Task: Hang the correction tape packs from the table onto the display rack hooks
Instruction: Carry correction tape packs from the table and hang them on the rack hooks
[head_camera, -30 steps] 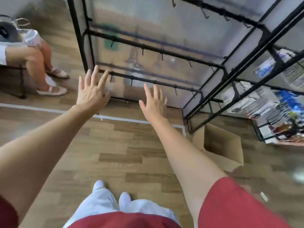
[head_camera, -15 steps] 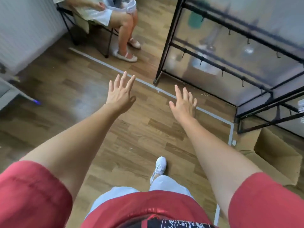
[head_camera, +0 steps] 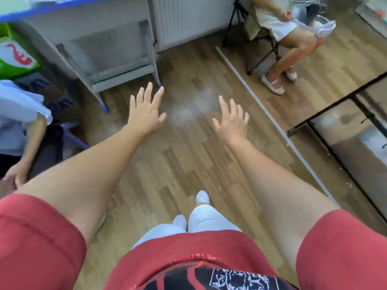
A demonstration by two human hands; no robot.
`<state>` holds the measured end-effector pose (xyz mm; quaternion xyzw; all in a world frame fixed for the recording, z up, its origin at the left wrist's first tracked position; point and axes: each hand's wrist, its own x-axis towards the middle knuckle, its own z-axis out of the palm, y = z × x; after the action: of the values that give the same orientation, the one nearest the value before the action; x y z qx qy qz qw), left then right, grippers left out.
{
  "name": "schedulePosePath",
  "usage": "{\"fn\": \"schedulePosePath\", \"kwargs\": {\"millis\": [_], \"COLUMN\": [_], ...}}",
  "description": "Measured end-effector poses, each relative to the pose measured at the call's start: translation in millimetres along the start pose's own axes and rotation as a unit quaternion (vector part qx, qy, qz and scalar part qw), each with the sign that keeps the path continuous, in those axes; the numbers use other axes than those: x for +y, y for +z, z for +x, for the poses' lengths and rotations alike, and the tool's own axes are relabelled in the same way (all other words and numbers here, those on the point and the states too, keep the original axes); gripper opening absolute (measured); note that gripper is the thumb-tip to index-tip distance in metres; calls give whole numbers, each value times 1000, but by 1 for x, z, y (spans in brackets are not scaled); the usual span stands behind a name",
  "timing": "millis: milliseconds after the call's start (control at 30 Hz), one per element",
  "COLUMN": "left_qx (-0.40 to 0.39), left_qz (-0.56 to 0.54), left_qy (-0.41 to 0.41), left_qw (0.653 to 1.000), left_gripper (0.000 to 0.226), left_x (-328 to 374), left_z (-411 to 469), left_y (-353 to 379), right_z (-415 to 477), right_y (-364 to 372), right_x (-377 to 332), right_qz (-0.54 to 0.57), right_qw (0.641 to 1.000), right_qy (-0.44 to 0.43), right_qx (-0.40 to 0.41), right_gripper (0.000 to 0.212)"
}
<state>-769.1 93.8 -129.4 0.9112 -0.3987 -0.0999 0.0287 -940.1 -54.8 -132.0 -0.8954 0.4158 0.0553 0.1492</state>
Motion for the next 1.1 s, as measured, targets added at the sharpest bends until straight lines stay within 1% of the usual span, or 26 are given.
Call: {"fn": "schedulePosePath", "kwargs": {"millis": [133,267,500,633,867,967,1100], "left_qx": [20,33,79,97,123,123,125], "left_qz": [-17,-20,-24,-32,-40,-44,-55], "left_qy": [-81,-148,-193,-224,-263,-263,-258], "left_qw": [996,988,978,969,956,956,956], "left_gripper": [68,68,68,67,69,69,69], "left_x": [-50,-85,-92,-101,-141,-160,-192], "left_z": [3,28,113,153,229,272,335], "left_y": [-8,-20,-59,-79,-109,-117,-134], "right_z": [41,92,199,251,337,379,440], "right_y": [8,3,-38,-60,-90,-98,-107], "right_x": [-51,-92,-129,-155,-211,-234,-269], "right_qz": [-37,-60,-68,-72,-66,-57,-34], "right_qw": [996,986,966,960,951,952,959], "right_qy": [-81,-153,-247,-269,-301,-300,-277], "right_qx": [-14,-17,-24,-9,24,33,37], "right_gripper": [64,64,63,63,62,63,65]}}
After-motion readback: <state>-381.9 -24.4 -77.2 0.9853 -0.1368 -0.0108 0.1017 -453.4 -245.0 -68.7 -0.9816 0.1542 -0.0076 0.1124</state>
